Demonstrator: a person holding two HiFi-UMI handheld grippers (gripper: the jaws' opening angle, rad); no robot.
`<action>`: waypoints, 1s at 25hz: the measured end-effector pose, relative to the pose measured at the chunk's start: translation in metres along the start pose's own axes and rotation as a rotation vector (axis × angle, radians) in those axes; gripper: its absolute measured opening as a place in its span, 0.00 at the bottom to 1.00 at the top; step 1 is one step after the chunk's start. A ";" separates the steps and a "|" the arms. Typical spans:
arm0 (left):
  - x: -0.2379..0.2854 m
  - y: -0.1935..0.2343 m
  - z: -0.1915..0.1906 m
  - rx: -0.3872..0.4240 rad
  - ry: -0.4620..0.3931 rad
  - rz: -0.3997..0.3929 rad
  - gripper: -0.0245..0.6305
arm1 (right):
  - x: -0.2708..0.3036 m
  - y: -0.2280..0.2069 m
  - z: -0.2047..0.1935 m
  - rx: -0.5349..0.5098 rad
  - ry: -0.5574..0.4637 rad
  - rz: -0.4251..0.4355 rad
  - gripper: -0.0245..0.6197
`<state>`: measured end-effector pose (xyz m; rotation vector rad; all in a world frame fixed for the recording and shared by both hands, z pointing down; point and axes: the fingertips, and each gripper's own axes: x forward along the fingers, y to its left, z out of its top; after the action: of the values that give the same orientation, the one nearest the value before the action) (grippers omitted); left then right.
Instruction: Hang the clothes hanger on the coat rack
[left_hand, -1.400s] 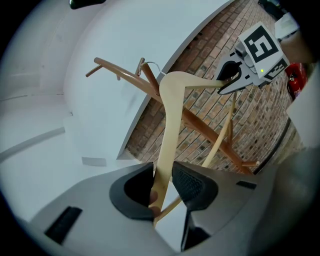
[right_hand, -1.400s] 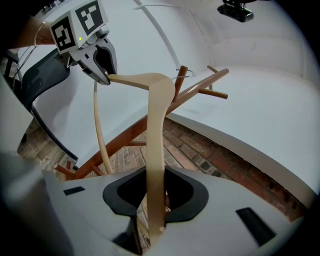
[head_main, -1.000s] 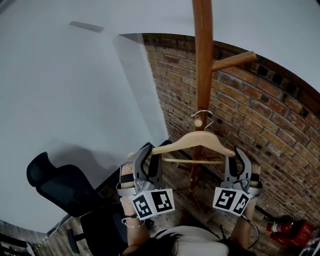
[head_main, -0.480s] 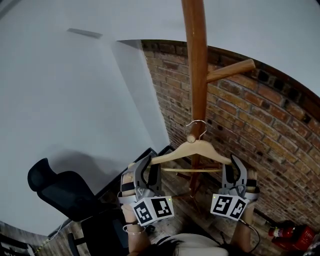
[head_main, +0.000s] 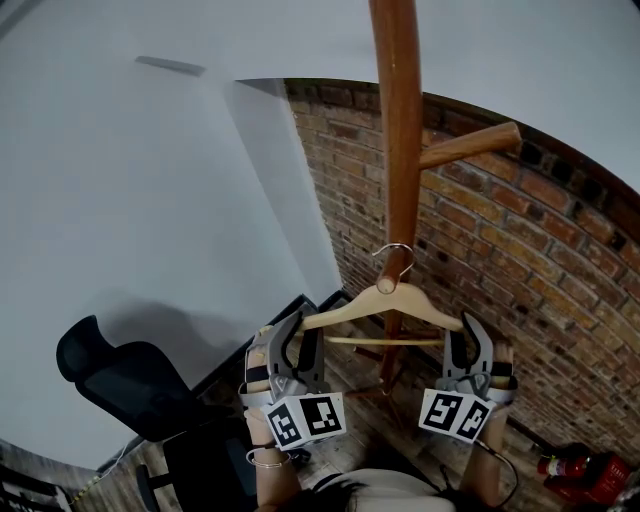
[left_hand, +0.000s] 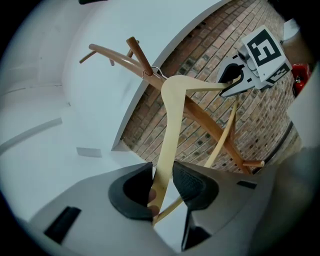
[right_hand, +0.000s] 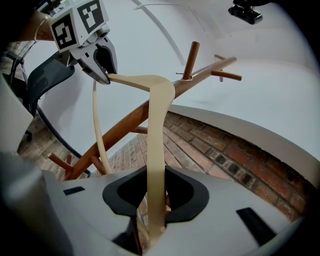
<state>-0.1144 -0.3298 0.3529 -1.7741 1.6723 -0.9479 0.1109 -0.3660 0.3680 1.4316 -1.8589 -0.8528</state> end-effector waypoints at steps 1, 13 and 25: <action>0.001 0.000 0.000 -0.005 -0.005 -0.001 0.23 | 0.000 0.000 0.000 -0.002 0.001 -0.004 0.20; 0.002 -0.011 -0.011 0.041 -0.016 -0.020 0.25 | -0.009 0.001 0.001 0.006 -0.003 -0.004 0.20; -0.019 -0.010 -0.010 -0.013 -0.048 -0.038 0.26 | -0.028 -0.009 0.004 0.028 0.004 -0.044 0.25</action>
<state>-0.1159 -0.3094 0.3639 -1.8284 1.6243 -0.9059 0.1186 -0.3404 0.3564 1.4951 -1.8490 -0.8473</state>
